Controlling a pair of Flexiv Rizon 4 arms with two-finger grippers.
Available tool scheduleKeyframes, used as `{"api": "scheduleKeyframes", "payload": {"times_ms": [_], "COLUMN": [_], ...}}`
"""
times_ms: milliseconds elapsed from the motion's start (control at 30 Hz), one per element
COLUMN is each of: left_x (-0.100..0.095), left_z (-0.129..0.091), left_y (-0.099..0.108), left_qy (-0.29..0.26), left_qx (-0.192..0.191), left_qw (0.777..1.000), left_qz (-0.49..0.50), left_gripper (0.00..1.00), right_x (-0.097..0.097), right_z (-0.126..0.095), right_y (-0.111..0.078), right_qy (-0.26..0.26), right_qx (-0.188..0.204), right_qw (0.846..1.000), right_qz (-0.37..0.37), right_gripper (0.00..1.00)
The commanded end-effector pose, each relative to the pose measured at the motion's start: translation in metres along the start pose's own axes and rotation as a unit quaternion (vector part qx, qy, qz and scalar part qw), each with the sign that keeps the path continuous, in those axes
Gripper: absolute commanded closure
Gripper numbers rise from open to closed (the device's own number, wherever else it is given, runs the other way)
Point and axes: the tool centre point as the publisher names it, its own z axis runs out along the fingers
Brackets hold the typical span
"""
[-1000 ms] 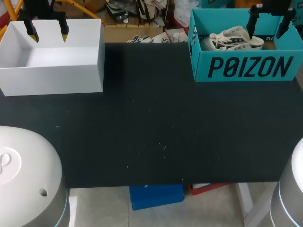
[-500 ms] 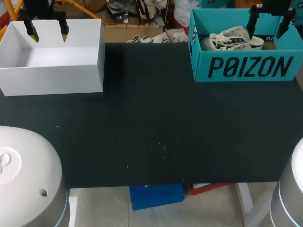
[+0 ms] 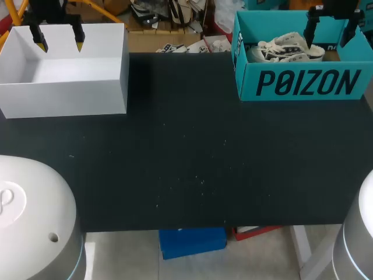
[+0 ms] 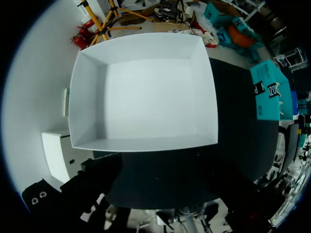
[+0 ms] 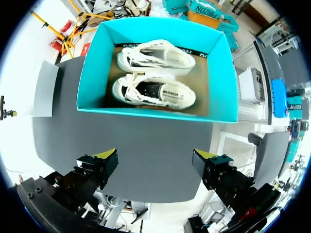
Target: Take the shoe out of the shoebox, open the shoe tongue, remove and reinsert the insole, then place the shoe into the shoebox
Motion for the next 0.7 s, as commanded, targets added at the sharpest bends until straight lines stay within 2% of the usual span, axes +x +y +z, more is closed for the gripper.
{"api": "scheduleKeyframes", "payload": {"times_ms": [33,67,100,133,167,667,700], "left_x": [0.001,0.001,0.001,0.001,0.001,0.001,0.001], "left_z": [-0.001,-0.001,-0.001,-0.001,-0.001,-0.001,-0.001], "left_y": [0.001,0.001,0.001,0.001,0.001,0.001,0.001], "left_qy": [-0.002,-0.002,-0.002,-0.002,-0.002,-0.002,-0.002], "left_qx": [-0.001,-0.001,-0.001,-0.001,-0.001,-0.001,-0.001], "left_qw": [1.000,1.000,1.000,1.000,1.000,1.000,1.000], "left_qz": [-0.001,-0.001,-0.001,-0.001,-0.001,-0.001,-0.001], "left_gripper": [0.00,0.00,0.00,0.00,0.00,0.00,0.00], "right_x": [-0.003,-0.003,-0.004,-0.003,-0.004,-0.004,-0.003], "right_z": [-0.006,-0.008,-0.011,-0.015,-0.019,-0.019,-0.017], "right_y": [-0.008,-0.011,-0.015,-0.020,-0.028,-0.028,-0.028], "right_qy": [-0.006,-0.007,-0.012,-0.005,-0.003,-0.003,0.005], "right_qx": [-0.031,-0.034,-0.041,-0.047,-0.045,-0.045,-0.045], "right_qw": [0.974,0.957,0.933,0.901,0.861,0.861,0.848], "right_qz": [-0.225,-0.287,-0.358,-0.431,-0.507,-0.507,-0.528], "right_gripper": [0.00,0.00,0.00,0.00,0.00,0.00,0.00]}}
